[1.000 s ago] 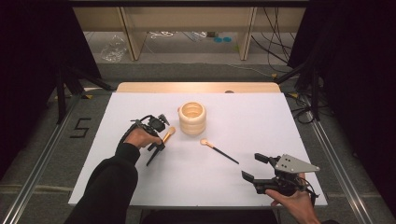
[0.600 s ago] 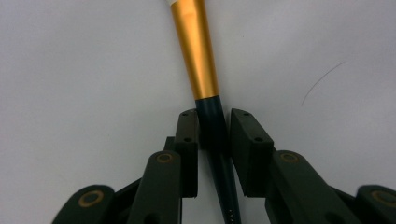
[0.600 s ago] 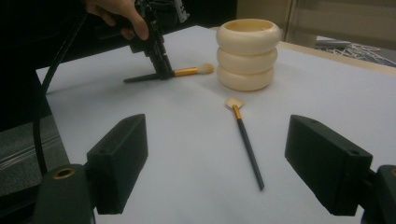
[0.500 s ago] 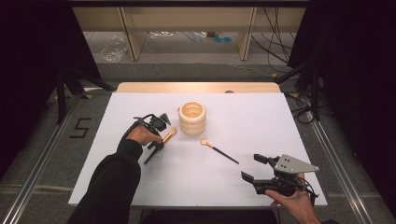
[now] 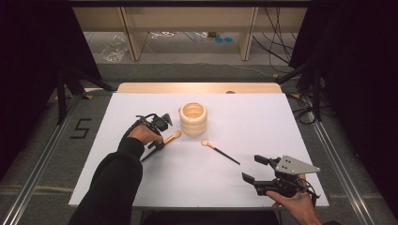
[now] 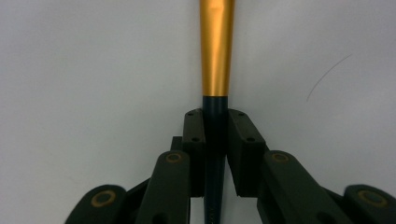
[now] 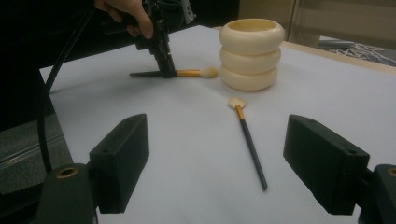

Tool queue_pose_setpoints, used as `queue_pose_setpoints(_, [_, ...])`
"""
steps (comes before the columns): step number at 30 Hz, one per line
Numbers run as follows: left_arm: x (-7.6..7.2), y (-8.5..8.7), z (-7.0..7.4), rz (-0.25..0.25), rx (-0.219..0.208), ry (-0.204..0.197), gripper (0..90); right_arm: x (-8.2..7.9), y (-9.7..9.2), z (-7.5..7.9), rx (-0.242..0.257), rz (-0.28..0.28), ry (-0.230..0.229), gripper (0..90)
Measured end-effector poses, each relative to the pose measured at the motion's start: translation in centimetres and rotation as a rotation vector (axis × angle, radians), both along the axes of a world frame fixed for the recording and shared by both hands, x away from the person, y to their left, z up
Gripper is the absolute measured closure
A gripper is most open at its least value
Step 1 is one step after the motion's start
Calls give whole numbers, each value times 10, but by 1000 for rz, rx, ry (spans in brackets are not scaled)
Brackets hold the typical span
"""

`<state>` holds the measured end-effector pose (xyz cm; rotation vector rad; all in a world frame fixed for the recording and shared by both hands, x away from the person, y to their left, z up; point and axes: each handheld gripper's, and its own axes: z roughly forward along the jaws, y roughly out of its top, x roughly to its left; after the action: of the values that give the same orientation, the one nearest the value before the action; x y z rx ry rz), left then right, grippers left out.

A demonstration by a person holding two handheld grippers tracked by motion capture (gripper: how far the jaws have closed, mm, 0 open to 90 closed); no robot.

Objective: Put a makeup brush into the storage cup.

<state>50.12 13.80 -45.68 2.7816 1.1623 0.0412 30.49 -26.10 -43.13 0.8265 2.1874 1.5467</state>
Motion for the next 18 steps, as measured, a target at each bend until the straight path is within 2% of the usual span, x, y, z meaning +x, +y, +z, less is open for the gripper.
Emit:
queue_pose_setpoints(3, [0, 0, 1, -6, -2, -3, 784, 0, 0, 0, 1, 1, -5, 235])
queue_pose_setpoints(5, [0, 1, 1, -3, -12, -7, 785, 1, 1, -1, 22, 3, -6, 235])
queue_pose_setpoints(6, [0, 2, 3, 2, -13, -1, 785, 1, 1, -1, 21, 1, -20, 236])
queue_pose_setpoints(7, [0, 3, 4, -10, -4, -2, 785, 1, 1, -1, 24, 2, -15, 236])
queue_pose_setpoints(11, [-1, 10, 9, -6, -15, -17, 785, 2, 1, -1, 23, -1, -20, 236])
queue_pose_setpoints(12, [-1, 11, 9, 0, -26, -22, 785, 1, 1, -1, 25, 1, -6, 236])
queue_pose_setpoints(15, [-2, 18, 14, 6, -41, -40, 785, 1, 0, -1, 24, -2, -16, 236])
queue_pose_setpoints(16, [-2, 20, 16, 23, -58, -50, 785, 2, 0, -1, 23, -3, -27, 237])
queue_pose_setpoints(17, [-2, 24, 20, 33, -82, -63, 785, 2, 0, -1, 26, -3, -14, 236])
queue_pose_setpoints(18, [-2, 24, 20, 33, -82, -63, 785, 2, 0, -1, 25, -4, -27, 236])
